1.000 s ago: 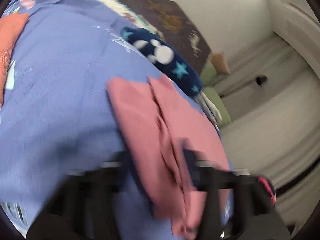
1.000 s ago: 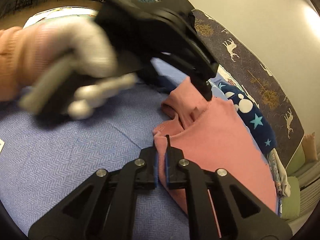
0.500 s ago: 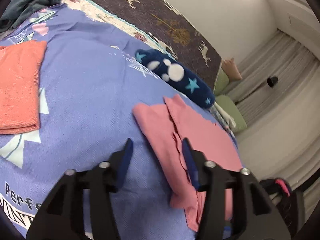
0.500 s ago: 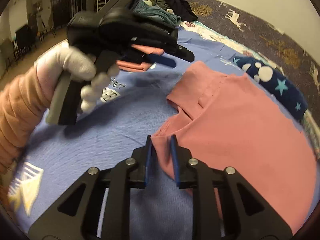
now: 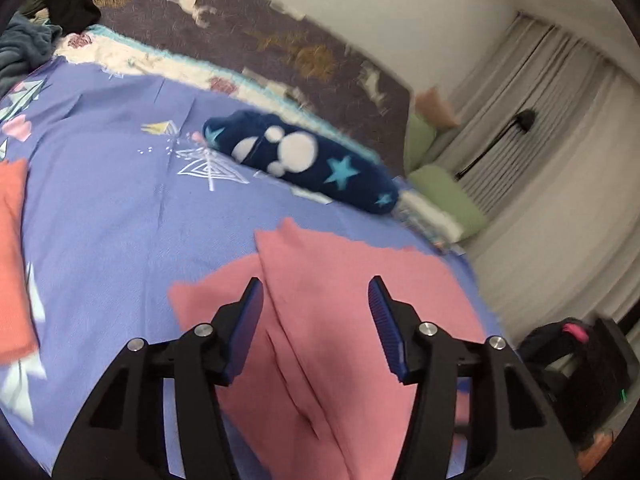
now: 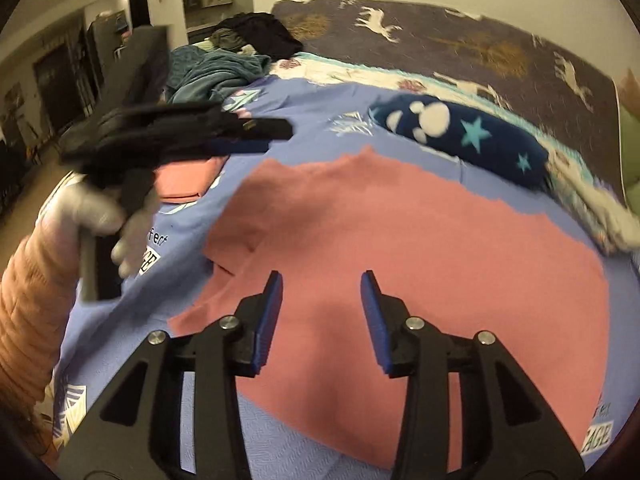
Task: Fold small clothes
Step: 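Spread the pink shirt flat and open both tools, then grasp the shirt's folded edge with the left tool and fold it inward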
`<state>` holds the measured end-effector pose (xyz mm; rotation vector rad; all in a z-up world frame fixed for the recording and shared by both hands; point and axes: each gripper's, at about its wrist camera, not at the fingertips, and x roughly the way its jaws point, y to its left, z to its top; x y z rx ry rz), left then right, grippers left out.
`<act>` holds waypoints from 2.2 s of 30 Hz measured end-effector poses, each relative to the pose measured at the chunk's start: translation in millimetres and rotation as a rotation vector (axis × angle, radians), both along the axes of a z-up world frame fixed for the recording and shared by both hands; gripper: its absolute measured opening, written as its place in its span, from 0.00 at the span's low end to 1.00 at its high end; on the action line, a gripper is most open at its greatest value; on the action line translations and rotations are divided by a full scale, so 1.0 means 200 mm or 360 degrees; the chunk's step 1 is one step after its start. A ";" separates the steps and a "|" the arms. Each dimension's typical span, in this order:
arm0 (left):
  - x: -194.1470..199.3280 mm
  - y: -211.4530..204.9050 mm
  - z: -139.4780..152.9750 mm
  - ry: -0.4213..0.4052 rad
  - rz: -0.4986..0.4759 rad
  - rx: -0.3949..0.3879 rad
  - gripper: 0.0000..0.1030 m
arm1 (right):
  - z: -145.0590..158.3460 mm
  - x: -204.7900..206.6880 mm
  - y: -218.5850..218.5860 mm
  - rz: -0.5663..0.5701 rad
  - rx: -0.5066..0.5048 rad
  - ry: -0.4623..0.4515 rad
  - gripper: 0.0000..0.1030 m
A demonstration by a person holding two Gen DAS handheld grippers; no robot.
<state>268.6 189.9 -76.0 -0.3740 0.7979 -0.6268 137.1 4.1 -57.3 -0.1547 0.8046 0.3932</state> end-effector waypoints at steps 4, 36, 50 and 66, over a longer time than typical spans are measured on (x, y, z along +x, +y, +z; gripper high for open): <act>0.27 -0.14 -0.12 0.0158 -0.0019 0.0174 0.52 | -0.07 -0.06 -0.04 0.0002 0.0008 0.0046 0.43; -0.19 0.18 -0.28 0.0296 0.0058 -0.0268 0.71 | -0.20 -0.32 0.22 0.0294 -0.0277 -0.0111 0.69; -0.04 -0.06 -0.28 0.0377 -0.0223 -0.0422 0.72 | -0.33 -0.20 0.31 0.0204 -0.0306 -0.0001 0.83; 0.06 -0.08 -0.31 0.0470 -0.0174 -0.0329 0.23 | -0.31 -0.19 0.39 0.0110 -0.0507 -0.0193 0.54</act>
